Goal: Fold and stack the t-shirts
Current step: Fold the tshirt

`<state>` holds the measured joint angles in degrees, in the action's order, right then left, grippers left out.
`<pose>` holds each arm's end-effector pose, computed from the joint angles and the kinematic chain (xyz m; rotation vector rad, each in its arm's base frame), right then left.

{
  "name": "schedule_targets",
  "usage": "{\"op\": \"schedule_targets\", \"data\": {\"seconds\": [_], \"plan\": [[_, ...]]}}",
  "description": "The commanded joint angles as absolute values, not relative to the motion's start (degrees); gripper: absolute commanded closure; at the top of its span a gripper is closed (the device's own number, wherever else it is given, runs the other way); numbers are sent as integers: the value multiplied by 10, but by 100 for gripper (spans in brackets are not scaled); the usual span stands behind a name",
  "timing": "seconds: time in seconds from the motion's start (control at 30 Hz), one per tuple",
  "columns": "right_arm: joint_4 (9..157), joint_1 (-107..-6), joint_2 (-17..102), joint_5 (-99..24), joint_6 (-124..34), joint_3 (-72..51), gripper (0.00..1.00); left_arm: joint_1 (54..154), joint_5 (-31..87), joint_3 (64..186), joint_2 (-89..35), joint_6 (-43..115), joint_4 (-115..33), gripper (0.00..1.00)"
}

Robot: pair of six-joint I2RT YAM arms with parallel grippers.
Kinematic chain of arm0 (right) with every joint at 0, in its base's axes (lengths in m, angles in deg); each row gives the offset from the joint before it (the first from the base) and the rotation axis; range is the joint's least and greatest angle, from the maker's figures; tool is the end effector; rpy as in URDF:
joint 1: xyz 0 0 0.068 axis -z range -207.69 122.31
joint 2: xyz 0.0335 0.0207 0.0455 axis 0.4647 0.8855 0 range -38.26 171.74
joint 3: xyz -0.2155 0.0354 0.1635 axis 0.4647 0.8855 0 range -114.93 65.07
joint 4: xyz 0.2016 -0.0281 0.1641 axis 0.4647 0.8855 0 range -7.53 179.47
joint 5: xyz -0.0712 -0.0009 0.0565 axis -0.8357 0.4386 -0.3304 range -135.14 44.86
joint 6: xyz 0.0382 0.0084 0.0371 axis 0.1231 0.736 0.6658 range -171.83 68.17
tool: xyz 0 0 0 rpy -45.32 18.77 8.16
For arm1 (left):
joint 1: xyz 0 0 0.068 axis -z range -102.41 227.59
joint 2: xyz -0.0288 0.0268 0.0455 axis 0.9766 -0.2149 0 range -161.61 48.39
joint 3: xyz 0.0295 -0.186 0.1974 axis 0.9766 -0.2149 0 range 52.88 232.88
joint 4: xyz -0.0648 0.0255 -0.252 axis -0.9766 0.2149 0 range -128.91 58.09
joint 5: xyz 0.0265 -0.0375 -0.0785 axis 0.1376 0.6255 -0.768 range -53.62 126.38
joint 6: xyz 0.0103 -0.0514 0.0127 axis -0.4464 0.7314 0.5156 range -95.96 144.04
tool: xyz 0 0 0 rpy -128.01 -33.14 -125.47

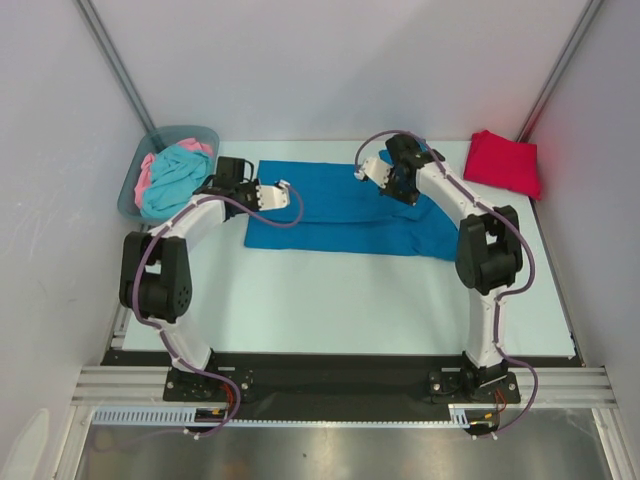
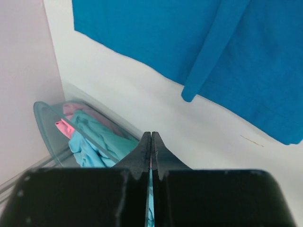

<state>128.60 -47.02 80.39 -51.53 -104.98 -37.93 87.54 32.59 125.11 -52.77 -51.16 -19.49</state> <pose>0.4264 0.1453 0.2405 -1.5552 2.1853 -0.3393 0.3811 -0.0693 0.2246 1.6872 1.7907 0.4360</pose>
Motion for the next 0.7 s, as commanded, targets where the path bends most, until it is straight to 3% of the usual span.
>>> {"op": "schedule_targets", "data": {"seconds": [0.0, 0.67], "plan": [[1318, -470, 814, -495, -1034, -387, 100, 887, 301, 1274, -527, -511, -174, 100], [1305, -488, 812, -515, -1079, -311, 100, 915, 314, 1271, -575, -545, -172, 100]]}}
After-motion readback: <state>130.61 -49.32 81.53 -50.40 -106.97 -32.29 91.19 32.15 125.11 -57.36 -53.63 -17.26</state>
